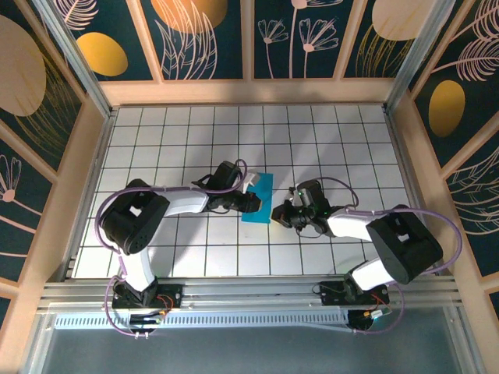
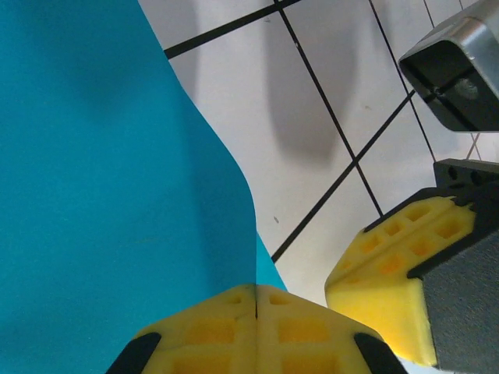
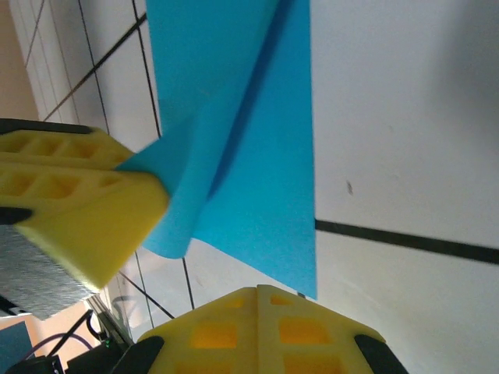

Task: Fold a paper plane with a square sheet of paper (fold left side to right side)
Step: Fold the triangle a second time at the center of the table.

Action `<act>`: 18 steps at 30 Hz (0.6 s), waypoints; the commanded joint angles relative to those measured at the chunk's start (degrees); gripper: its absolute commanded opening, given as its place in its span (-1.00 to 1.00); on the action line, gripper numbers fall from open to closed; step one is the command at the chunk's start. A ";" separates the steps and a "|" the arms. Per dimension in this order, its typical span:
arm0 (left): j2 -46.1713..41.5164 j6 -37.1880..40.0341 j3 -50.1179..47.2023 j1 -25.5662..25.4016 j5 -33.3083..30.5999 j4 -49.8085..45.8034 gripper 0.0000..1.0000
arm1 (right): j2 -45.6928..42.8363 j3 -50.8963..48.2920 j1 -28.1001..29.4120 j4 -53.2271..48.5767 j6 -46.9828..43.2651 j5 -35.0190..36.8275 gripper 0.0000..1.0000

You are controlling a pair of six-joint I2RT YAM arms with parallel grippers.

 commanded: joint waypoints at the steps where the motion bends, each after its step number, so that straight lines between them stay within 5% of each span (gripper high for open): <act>1: 2.29 -2.48 1.87 0.21 2.48 2.63 -1.00 | 0.79 1.90 0.16 2.66 -0.45 1.66 -1.00; 18: 4.78 -6.88 4.41 0.93 0.45 3.89 -1.00 | 8.61 6.55 -3.83 3.45 -3.39 -1.97 -1.00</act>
